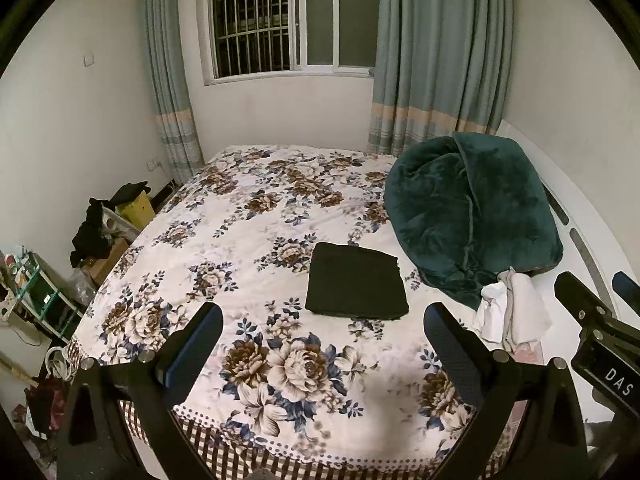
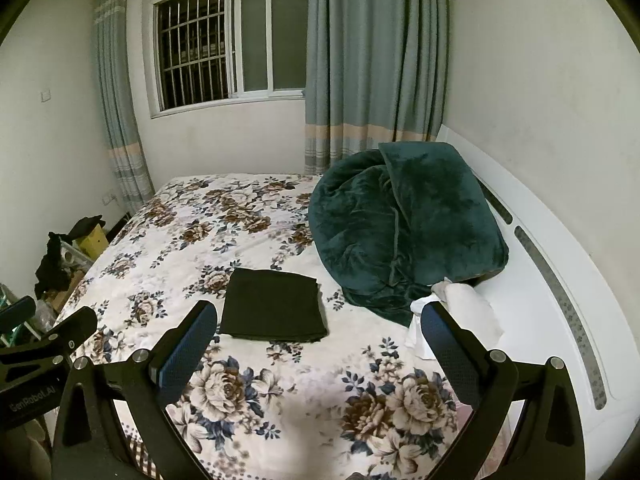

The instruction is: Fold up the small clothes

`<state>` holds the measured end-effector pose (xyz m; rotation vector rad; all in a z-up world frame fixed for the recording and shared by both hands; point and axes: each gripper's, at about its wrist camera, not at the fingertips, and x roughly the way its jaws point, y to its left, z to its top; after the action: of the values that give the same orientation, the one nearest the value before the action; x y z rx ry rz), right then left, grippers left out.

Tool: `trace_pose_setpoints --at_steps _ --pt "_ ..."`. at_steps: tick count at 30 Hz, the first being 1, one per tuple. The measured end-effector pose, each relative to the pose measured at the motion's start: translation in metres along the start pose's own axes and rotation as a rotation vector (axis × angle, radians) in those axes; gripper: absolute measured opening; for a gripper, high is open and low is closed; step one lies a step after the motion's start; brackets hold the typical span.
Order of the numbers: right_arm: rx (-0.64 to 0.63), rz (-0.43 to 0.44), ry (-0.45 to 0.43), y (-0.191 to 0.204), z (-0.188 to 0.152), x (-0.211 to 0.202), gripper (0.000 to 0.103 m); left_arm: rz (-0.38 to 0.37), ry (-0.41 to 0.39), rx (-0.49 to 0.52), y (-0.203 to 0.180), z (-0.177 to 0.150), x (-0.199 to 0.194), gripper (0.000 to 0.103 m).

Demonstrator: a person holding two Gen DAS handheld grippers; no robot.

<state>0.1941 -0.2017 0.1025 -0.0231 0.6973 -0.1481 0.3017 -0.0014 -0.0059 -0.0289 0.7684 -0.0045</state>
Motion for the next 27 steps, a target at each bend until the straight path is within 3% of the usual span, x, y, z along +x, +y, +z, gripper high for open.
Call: trace_pose_setpoints --at_steps 27 --pt "-0.013 0.021 -0.003 0.015 0.007 -0.005 0.103 0.003 -0.005 0.003 0.002 0.005 0.001 0.103"
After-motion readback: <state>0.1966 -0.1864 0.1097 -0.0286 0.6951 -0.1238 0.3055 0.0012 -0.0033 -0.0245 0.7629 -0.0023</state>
